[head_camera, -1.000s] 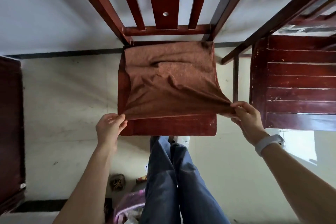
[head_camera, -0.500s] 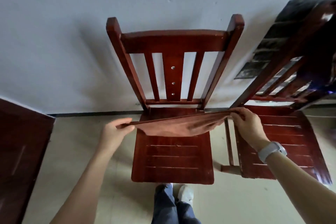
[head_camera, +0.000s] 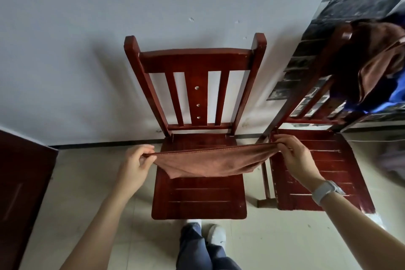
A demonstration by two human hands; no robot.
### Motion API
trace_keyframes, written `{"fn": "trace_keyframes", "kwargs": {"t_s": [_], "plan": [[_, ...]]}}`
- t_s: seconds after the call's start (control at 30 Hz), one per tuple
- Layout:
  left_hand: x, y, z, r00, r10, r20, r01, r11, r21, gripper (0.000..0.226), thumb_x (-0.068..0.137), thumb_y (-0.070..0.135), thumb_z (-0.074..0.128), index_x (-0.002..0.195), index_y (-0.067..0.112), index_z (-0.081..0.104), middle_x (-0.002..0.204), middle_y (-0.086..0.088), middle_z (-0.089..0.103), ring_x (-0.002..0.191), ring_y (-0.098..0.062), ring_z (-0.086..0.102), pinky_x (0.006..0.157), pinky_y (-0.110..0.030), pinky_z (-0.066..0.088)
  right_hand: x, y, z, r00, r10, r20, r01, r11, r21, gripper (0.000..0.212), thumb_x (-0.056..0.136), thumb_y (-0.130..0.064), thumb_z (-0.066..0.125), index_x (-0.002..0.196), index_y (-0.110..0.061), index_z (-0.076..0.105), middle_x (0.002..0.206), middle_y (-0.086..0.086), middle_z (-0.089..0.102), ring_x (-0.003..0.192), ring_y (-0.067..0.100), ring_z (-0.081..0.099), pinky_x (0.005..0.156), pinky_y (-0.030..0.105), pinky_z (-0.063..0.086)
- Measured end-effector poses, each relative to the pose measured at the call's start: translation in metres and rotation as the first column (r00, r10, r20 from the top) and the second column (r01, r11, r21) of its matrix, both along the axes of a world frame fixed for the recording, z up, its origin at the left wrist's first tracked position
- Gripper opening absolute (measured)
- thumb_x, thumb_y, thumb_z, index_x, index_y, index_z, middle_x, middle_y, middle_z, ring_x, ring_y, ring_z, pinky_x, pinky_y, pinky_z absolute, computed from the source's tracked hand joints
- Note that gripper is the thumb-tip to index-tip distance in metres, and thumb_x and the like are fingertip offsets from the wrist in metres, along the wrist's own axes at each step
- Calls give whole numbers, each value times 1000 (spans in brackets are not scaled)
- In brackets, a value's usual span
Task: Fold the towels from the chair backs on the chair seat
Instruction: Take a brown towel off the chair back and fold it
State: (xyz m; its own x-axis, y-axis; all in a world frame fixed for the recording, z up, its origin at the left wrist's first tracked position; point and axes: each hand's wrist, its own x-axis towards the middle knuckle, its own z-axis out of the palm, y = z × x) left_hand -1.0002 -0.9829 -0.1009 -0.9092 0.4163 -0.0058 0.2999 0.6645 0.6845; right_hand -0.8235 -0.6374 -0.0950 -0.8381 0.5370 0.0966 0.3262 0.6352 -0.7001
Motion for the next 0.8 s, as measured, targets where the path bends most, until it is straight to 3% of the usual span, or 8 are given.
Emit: {"fn": "trace_keyframes", "kwargs": {"t_s": [0.03,0.1,0.17,0.3,0.37,0.5,0.67,0.8], "plan": [[9,-2,-2,996,18,83,-22,999,44,8,84,2,60,92,5,60,99,-3,62,92,-24,60,74,-12,44,6,-7,-1,1000,-4,23,5,998,-62,15,89,2,49,95,3,63,89,8,63,79,-1,56,71,-4,35],[28,-5,-4,983,83,165,-93,994,53,8,90,6,52,98,5,53,92,-6,60,87,-25,59,69,-15,43,18,-22,-3,999,-10,41,14,994,-109,21,92,-13,41,96,0,57,71,-4,57,63,-2,56,57,3,39],[45,-8,-1,984,143,104,-145,989,14,14,92,7,49,103,0,51,90,-10,58,82,-25,55,71,-27,39,29,-35,-8,998,-6,60,10,997,-71,29,89,-23,33,97,-3,52,66,-10,51,54,6,54,52,11,36],[69,-17,-2,980,177,-95,-179,984,-13,13,89,-2,50,100,-8,52,86,-20,61,76,-26,56,68,-32,39,46,-54,-17,997,-16,82,20,999,-50,34,90,-35,26,100,-11,49,65,-6,52,52,6,53,45,13,39],[78,-22,-6,972,197,-129,-202,979,-26,12,87,-5,51,98,-9,54,87,-23,62,77,-33,60,68,-33,41,53,-64,-20,997,-34,75,38,998,-48,28,91,-30,28,100,-13,49,66,-2,53,52,8,52,48,14,40],[84,-29,-22,964,230,-131,-237,970,-47,12,86,-6,53,97,-10,55,87,-26,63,77,-41,62,67,-36,43,55,-79,-33,995,-55,86,57,998,-19,14,90,-22,29,96,-26,42,74,1,53,58,26,49,60,31,37],[61,-26,-63,974,218,-65,-224,969,-102,13,88,-1,53,99,-8,55,92,-24,64,82,-40,62,70,-36,44,31,-74,-66,984,-61,169,61,998,7,31,91,-20,30,103,-2,52,83,17,63,69,41,61,64,41,48],[24,-13,-110,976,216,-7,-214,965,-151,17,92,7,49,103,-4,54,99,-21,64,89,-38,60,72,-37,44,-4,-63,-109,971,-87,223,82,996,32,33,91,-21,30,105,-1,52,95,21,64,78,41,60,68,40,46]]}}
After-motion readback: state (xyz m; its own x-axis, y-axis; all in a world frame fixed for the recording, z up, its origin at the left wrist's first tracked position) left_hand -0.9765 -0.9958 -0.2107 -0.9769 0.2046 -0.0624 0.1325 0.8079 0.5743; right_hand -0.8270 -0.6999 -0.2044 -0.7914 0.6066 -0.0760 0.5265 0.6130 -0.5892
